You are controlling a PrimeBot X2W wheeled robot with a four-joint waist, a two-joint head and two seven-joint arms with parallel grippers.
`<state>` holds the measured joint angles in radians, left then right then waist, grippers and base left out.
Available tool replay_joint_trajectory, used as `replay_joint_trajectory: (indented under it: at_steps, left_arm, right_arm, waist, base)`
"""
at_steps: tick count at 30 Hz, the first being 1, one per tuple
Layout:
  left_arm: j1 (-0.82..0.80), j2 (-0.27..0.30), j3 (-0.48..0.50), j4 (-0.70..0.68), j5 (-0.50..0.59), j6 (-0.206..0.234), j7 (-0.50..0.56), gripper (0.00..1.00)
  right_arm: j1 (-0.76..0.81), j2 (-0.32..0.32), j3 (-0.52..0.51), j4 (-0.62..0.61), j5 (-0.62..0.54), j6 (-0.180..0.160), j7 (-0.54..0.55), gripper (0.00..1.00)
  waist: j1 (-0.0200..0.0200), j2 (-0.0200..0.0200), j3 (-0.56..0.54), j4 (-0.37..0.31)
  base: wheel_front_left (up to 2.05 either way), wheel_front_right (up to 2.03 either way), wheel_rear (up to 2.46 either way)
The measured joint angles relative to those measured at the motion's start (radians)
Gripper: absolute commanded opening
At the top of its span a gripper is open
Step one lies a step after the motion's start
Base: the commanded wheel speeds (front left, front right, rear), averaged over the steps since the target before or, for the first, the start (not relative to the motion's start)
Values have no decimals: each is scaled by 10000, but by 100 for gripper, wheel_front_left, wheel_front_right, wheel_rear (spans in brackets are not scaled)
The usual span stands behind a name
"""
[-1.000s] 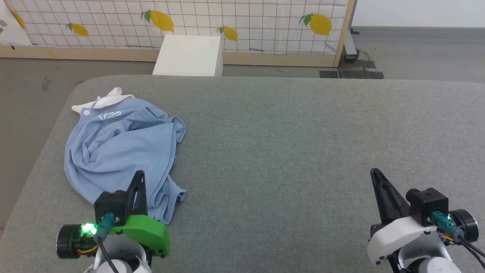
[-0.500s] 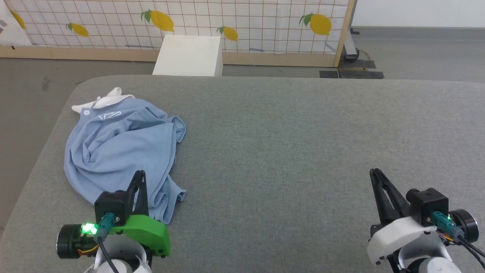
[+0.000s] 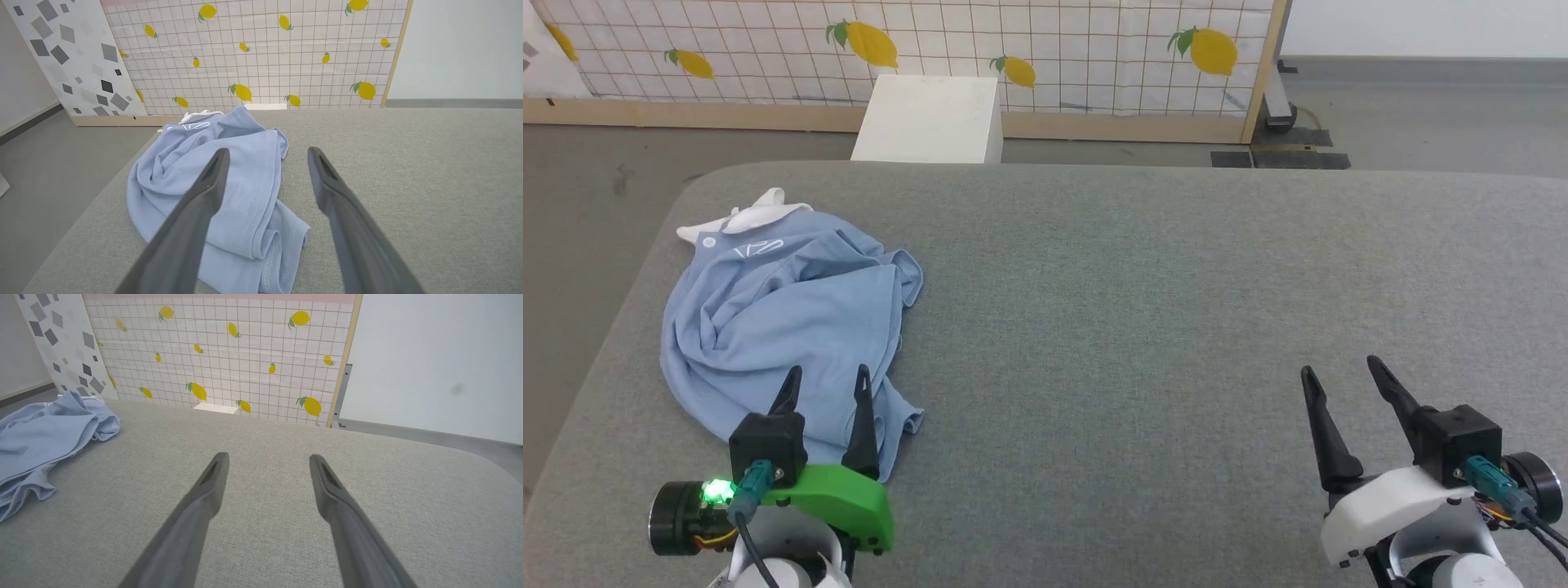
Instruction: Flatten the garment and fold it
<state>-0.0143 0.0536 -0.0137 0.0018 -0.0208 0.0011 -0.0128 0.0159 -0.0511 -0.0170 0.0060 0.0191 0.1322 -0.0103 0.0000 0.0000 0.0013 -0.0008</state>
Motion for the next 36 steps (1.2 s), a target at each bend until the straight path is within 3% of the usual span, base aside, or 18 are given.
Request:
replay_joint_trajectory:
  at_steps: [22,36]
  left_arm:
    - [2,0,-171,-75,-253,102,-520,100]
    - [9,-2,-207,-167,-393,311,-784,100]
  right_arm:
    - [1,-2,-660,21,441,0,-520,100]
    - [30,-2,-846,12,466,0,-800,100]
  waist:
    - [0,0,17,38]
    - [0,0,16,466]
  base:
    - [0,0,0]
    - [0,0,0]
